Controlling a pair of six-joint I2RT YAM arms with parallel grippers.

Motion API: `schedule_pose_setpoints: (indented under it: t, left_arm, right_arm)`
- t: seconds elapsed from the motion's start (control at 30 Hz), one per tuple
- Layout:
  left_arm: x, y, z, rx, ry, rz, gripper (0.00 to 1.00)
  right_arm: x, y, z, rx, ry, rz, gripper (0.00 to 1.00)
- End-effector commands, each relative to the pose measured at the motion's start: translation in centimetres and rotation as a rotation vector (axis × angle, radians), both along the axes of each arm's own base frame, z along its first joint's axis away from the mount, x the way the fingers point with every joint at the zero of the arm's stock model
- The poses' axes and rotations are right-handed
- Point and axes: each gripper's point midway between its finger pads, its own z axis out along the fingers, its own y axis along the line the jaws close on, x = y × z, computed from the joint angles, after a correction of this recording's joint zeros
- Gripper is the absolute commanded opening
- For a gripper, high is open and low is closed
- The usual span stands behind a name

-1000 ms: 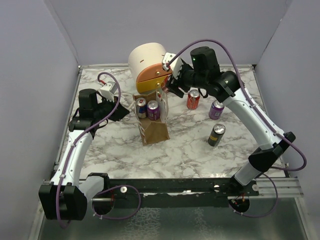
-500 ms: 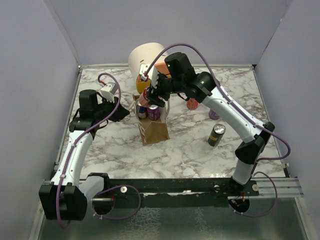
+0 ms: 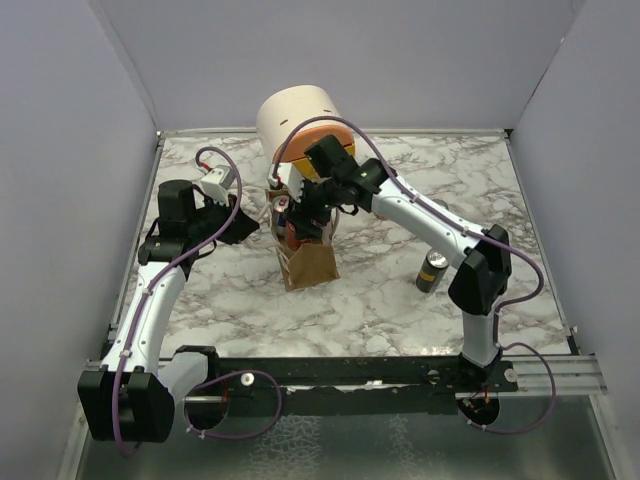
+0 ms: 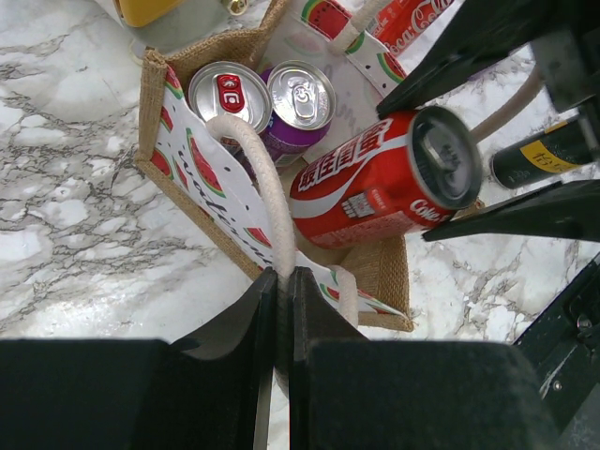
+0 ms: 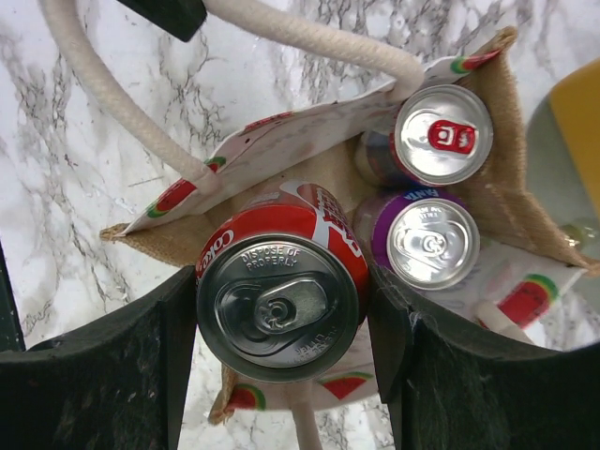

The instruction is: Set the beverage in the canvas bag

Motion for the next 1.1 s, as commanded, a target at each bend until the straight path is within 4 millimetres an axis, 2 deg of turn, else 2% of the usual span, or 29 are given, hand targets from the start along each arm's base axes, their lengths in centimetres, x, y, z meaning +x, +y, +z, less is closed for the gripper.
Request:
schedule_pose_setpoints:
  t: [0.0,0.33,0.6,0.77,1.07]
  left_arm:
    - [-0.2,-0.2,0.2,-0.005,-0.019,-0.005,0.00]
    - [-0.2,-0.2,0.0,-0.006,0.007,-0.002,0.00]
    - [-0.1,-0.1,0.0,-0.004,0.010,0.001,0.00]
    - [-0.2,-0.1,0.2,-0.004,0.001,0.001,0.00]
    - [-0.4,-0.2,0.2,-0.007,-0.007,-0.004,0.00]
  right_arm:
    - [0.6,2.6,0.7,0.103,-0.008,0.036,0.22]
    - [1.4,4.5,-3.3,0.089,0.018,0.112,0.20]
    - [2.1,5.3,-4.7,0.074,-0.024,0.180,0.22]
    - [3.2,5.6,-6.5,0.039,-0.037,0.166,0.23]
    - [4.0,5.9,-8.0,0.026,-0.027,0.135,0.26]
